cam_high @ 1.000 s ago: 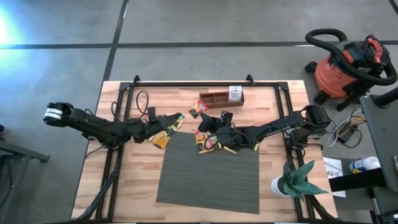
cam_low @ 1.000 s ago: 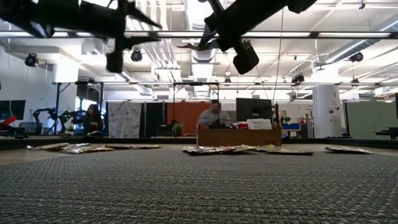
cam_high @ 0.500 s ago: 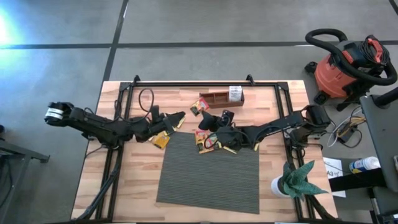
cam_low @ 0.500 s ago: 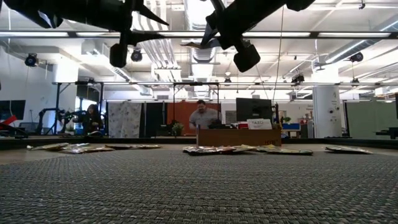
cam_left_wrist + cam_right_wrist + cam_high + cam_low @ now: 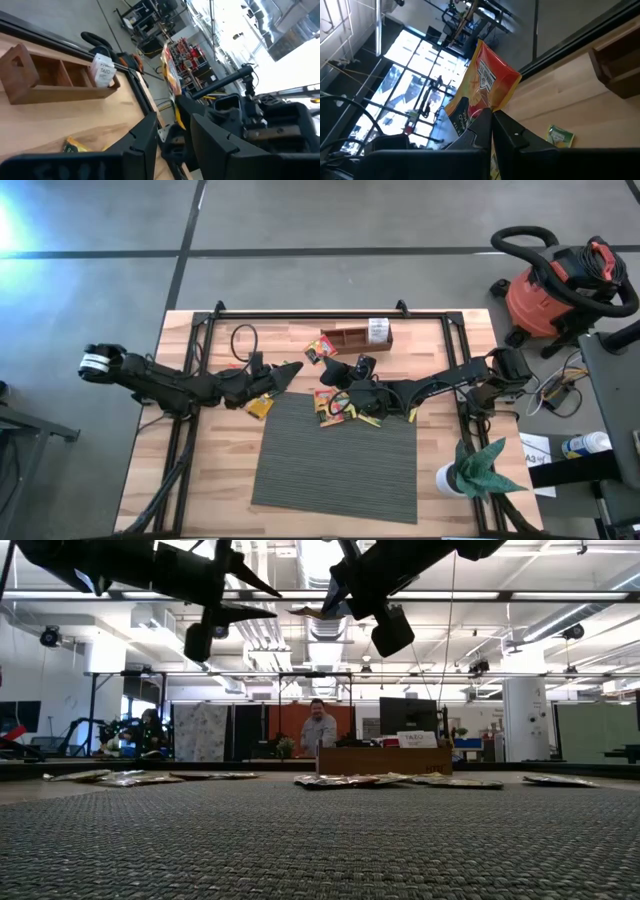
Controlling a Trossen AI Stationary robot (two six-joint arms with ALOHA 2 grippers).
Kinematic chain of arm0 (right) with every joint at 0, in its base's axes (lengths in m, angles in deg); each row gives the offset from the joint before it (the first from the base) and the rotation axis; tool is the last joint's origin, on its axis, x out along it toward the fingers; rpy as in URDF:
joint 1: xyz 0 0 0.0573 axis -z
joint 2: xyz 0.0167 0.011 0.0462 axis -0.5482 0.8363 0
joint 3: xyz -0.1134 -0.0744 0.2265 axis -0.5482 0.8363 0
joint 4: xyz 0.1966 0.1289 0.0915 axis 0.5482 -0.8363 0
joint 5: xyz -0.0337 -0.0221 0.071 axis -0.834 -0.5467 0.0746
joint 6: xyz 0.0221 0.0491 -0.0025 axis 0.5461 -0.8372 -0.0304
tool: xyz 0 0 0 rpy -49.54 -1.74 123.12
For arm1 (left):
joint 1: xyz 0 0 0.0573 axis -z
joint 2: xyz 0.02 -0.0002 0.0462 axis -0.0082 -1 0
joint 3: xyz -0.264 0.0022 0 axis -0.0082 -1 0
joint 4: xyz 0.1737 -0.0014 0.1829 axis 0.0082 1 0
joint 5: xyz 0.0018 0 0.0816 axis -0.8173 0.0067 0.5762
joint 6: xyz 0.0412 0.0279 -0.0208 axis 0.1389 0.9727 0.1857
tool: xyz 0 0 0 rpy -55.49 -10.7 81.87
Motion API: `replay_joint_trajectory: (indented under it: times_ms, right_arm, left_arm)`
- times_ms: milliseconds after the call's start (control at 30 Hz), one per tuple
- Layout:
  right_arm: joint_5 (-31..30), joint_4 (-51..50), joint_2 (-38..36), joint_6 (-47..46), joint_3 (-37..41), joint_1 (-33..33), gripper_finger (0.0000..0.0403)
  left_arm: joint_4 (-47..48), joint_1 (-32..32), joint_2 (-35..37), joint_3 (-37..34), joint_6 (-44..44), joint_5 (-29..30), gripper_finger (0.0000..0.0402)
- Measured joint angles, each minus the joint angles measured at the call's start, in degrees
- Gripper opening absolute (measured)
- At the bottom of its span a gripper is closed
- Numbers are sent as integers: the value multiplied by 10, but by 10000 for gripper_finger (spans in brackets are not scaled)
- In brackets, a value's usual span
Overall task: Pick & Place Tea
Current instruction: Put the orange tea bag into the middle section of the wooden organizer
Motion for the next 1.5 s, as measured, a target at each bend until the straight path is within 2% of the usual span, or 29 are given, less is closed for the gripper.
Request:
replay_joint_trajectory:
  times_ms: [300, 600, 733, 933, 1167, 1300, 1500]
  right_arm:
    - [6, 0, 0, 0, 0, 0, 9]
    - [6, -3, 0, 5, 0, 0, 9]
    - [6, -3, 0, 5, 0, 0, 9]
    - [6, -2, 0, 4, 0, 0, 9]
    - [8, -3, 0, 7, 0, 0, 9]
    - [10, -4, 0, 60, 0, -4, 11]
    - [12, -5, -1, 227, 0, -11, 47]
  left_arm:
    - [-9, -31, -52, 43, 7, -56, 113]
    - [-8, -37, -70, 63, 42, -70, 108]
    - [-6, -41, -70, 63, 49, -71, 80]
    - [6, -48, -70, 63, 51, -72, 10]
    - [7, -57, -69, 63, 82, -73, 1]
    - [7, -58, -67, 63, 100, -73, 1]
    - [52, -59, -44, 62, 157, -77, 1]
